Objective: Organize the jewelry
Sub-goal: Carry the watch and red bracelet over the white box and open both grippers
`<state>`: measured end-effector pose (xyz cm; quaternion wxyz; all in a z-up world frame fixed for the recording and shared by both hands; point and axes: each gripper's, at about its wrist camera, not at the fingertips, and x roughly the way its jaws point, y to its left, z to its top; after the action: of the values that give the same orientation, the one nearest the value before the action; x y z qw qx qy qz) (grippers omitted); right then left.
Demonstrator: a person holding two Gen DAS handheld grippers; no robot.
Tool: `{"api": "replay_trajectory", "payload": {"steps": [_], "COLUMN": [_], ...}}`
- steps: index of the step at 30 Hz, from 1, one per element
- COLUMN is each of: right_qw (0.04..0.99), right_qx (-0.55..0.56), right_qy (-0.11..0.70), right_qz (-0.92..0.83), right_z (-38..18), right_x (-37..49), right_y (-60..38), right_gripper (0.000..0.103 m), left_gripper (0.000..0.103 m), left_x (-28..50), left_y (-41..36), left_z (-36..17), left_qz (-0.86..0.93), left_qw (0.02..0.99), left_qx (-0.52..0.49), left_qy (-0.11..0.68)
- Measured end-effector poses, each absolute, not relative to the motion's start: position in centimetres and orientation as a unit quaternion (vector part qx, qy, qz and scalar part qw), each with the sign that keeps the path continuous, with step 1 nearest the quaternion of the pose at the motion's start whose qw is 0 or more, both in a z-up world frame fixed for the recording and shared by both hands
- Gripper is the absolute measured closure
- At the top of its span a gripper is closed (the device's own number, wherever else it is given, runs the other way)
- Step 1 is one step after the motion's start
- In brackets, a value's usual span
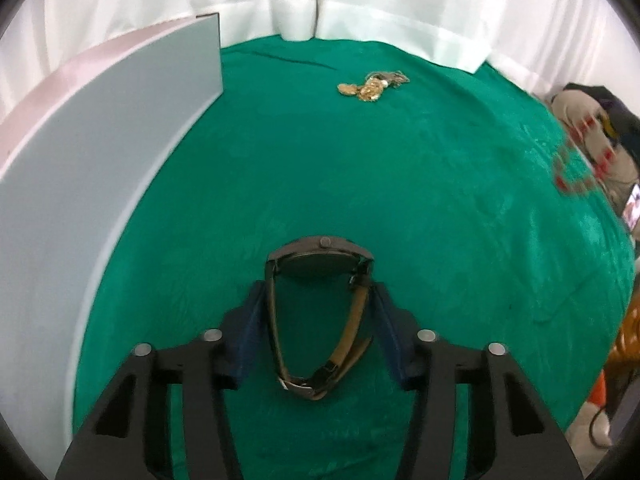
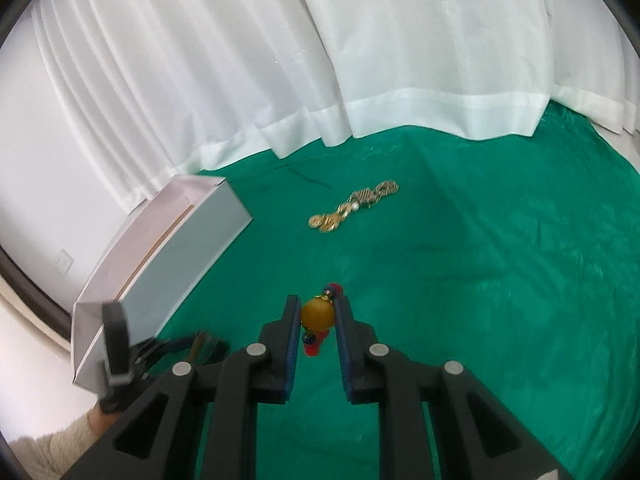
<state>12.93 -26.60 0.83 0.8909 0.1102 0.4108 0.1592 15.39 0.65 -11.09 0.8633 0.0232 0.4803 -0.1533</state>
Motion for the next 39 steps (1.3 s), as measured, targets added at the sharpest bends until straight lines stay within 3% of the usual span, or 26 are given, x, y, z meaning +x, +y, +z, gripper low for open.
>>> {"api": "replay_trajectory", "payload": {"steps": [7, 12, 20, 28, 35, 39], "right_qw": [0.886, 0.884, 0.859, 0.834, 0.821, 0.83], "right_qx": [0.099, 0.077, 0.046, 0.003, -0.046, -0.082], "right_qy": [0.417, 0.402, 0.37, 0.363, 0.429, 0.436], "right_qz": [0.179, 0.228, 0.351, 0.415, 0.374, 0.337], "right_z": [0.8, 3.1, 7.6, 8.3, 1.9, -0.7], "right_x": [11.2, 11.8, 15.0, 18.8, 24.8, 26.4], "right_y": [-25.5, -21.6, -9.1, 4.0, 10.3, 11.4], "right_gripper": [0.085, 0.085, 0.085, 0.085, 0.085, 0.084], "left_gripper": [0.053, 0.053, 0.052, 0.052, 0.052, 0.048], "left_x": [13.4, 10.1, 7.1, 9.2, 11.4, 12.2], "left_y": [2.8, 6.3, 18.8, 28.6, 28.1, 27.4], "left_z": [-8.6, -2.7, 6.0, 1.7, -3.2, -3.3], "left_qz": [-0.159, -0.159, -0.06, 0.062, 0.051, 0.051], "left_qw": [0.865, 0.879, 0.918, 0.898, 0.869, 0.865], "left_qx": [-0.042, -0.1, -0.139, -0.143, -0.146, -0.133], "left_qy": [0.475, 0.439, 0.366, 0.412, 0.471, 0.48]}}
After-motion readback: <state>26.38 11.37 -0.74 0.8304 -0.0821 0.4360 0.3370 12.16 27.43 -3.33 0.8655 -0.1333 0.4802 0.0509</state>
